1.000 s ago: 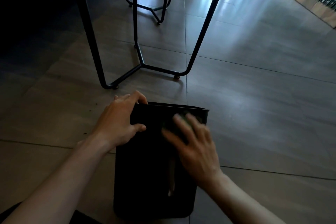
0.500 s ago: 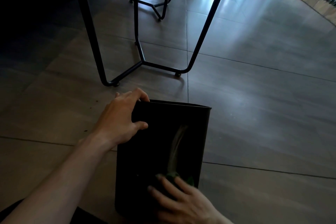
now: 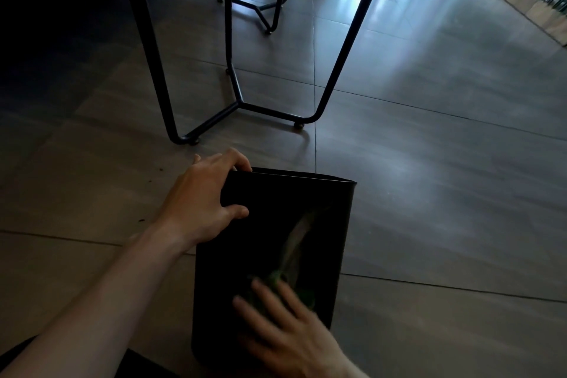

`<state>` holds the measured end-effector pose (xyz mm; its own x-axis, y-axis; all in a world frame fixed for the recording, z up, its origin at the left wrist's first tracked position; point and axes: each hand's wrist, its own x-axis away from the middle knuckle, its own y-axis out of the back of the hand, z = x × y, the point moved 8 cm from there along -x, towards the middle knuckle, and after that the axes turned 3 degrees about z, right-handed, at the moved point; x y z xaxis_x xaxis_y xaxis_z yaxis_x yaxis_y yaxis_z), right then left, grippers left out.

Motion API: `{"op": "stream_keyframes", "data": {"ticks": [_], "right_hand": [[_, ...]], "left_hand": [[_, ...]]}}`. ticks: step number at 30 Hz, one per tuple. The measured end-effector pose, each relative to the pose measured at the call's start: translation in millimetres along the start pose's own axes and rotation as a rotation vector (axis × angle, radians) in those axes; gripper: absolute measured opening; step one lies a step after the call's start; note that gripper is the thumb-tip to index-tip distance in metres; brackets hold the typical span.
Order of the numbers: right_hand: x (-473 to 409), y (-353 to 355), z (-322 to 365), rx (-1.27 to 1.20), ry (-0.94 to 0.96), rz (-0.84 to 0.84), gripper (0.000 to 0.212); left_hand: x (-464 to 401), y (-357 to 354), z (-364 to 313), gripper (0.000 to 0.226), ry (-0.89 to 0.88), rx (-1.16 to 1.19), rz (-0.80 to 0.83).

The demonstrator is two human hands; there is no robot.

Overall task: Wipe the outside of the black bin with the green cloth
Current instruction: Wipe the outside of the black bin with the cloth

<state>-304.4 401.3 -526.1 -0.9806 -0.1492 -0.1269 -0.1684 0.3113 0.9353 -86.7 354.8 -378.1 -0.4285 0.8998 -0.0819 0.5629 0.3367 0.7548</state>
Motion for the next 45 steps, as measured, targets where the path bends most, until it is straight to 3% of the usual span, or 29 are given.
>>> {"op": "stream_keyframes", "data": {"ticks": [3, 4, 6, 8, 12, 14, 16, 18, 21, 24, 26, 29, 31, 33, 35, 39, 41, 43, 45], "right_hand": [[20.8, -15.7, 17.4, 0.182, 0.223, 0.124, 0.07], [21.9, -14.5, 10.8, 0.195, 0.251, 0.116, 0.071], [16.3, -0.4, -14.8, 0.111, 0.21, 0.024, 0.047], [5.3, 19.9, -59.6, -0.034, 0.03, -0.062, 0.041], [-9.3, 55.9, -155.7, -0.217, -0.552, -0.249, 0.063], [-16.4, 61.8, -165.1, -0.277, -0.756, -0.322, 0.057], [-23.9, 56.8, -142.3, -0.293, -0.819, -0.342, 0.058], [-28.6, 43.5, -95.8, -0.272, -0.683, -0.291, 0.061], [-20.4, 18.7, -15.9, -0.167, -0.279, -0.121, 0.046], [-4.5, 9.3, -5.5, -0.06, -0.115, -0.022, 0.043], [1.3, 22.7, -41.2, -0.137, -0.245, -0.118, 0.044], [5.6, 45.1, -122.9, -0.29, -0.673, -0.255, 0.062], [2.1, 55.0, -158.3, -0.376, -0.9, -0.349, 0.053], [-5.9, 56.7, -163.3, -0.413, -0.979, -0.394, 0.049], [-15.2, 48.6, -136.8, -0.351, -0.867, -0.355, 0.057], [-10.5, 13.3, -21.7, -0.142, -0.208, -0.12, 0.043], [5.4, -3.3, 4.3, 0.014, 0.014, 0.045, 0.041], [12.4, 3.1, -12.6, 0.002, -0.001, 0.027, 0.041], [10.4, 26.3, -62.3, -0.179, -0.267, -0.121, 0.045]], "left_hand": [[1.9, 0.1, -2.4, 0.061, -0.018, 0.003, 0.009], [2.3, 0.0, -2.9, 0.061, -0.023, 0.007, 0.009], [2.7, -0.2, -3.2, 0.06, -0.028, 0.018, 0.005], [2.4, -0.3, -2.8, 0.06, -0.03, 0.021, 0.003], [0.0, -2.4, -2.2, 0.061, -0.032, 0.02, 0.027], [-0.2, -2.0, -1.2, 0.061, -0.028, 0.023, 0.034], [-0.6, -1.7, -1.0, 0.061, -0.029, 0.018, 0.031], [-1.1, -2.6, -2.8, 0.06, -0.03, -0.002, 0.025], [0.0, -1.9, -4.0, 0.06, -0.035, -0.006, 0.02], [2.9, -1.6, -6.5, 0.06, -0.06, 0.01, 0.021], [3.2, -2.0, -8.6, 0.059, -0.064, 0.01, 0.017], [2.0, -1.1, -8.2, 0.058, -0.045, 0.01, 0.021], [1.6, 0.3, -7.0, 0.058, -0.043, 0.022, 0.024], [2.4, 0.9, -6.8, 0.058, -0.042, 0.029, 0.015], [2.5, 1.0, -6.9, 0.059, -0.034, 0.015, 0.002], [1.2, 0.5, -7.7, 0.059, -0.023, -0.001, 0.007], [1.6, 0.0, -8.1, 0.059, -0.028, 0.012, 0.009], [2.0, -1.0, -10.3, 0.059, -0.039, 0.023, 0.006], [2.5, -0.8, -11.4, 0.06, -0.037, 0.029, -0.007]]}}
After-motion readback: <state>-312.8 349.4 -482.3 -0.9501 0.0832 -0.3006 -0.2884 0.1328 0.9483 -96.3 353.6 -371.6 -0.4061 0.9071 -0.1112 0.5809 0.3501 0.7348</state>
